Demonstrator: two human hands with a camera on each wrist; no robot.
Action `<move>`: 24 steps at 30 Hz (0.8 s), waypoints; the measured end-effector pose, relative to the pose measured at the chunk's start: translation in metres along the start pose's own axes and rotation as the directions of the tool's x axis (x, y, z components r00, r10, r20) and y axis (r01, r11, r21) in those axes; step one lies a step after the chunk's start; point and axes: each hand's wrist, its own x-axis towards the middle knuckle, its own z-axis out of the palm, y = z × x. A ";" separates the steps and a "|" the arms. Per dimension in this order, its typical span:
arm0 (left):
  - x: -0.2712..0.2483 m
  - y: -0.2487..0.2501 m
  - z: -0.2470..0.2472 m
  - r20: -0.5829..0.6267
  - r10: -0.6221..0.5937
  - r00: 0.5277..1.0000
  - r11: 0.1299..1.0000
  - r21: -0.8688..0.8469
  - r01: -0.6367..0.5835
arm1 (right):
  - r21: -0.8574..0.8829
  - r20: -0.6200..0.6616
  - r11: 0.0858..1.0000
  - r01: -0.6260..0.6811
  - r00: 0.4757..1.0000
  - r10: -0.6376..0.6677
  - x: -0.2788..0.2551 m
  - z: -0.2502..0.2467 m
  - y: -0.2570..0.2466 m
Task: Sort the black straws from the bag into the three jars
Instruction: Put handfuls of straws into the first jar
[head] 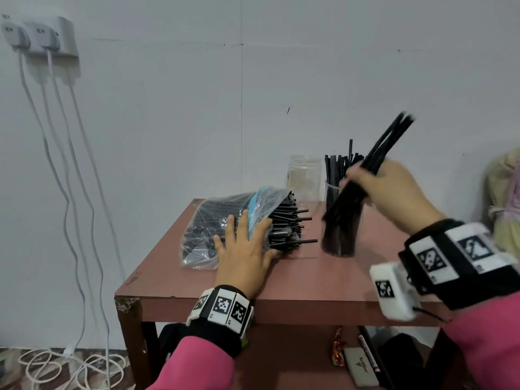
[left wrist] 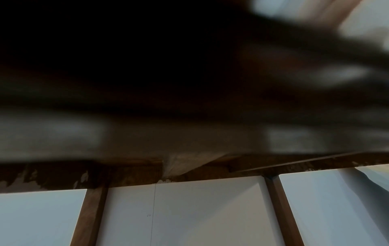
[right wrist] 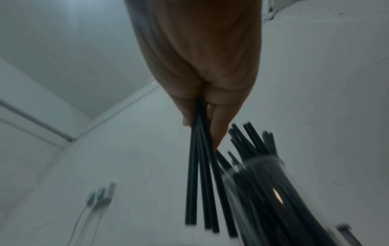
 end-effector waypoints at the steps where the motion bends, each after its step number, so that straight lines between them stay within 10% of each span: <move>1: 0.000 0.000 0.000 0.000 0.000 1.000 1.000 -0.001 0.000 | 0.085 -0.107 0.995 0.054 0.993 -0.045 0.008 -0.009 -0.013; 5: 0.002 -0.002 0.002 -0.003 0.002 1.000 1.000 0.007 -0.002 | 0.169 -0.329 0.976 0.137 0.941 -0.075 0.040 -0.031 -0.036; 18: 0.001 -0.001 0.001 0.006 -0.003 1.000 1.000 0.029 0.003 | -0.523 -0.229 0.851 -0.045 0.969 -0.089 0.057 0.010 -0.013; 24: 0.001 -0.002 0.002 0.008 -0.004 1.000 1.000 0.027 0.003 | -0.628 -0.097 0.765 -0.145 0.989 0.108 0.051 0.012 0.007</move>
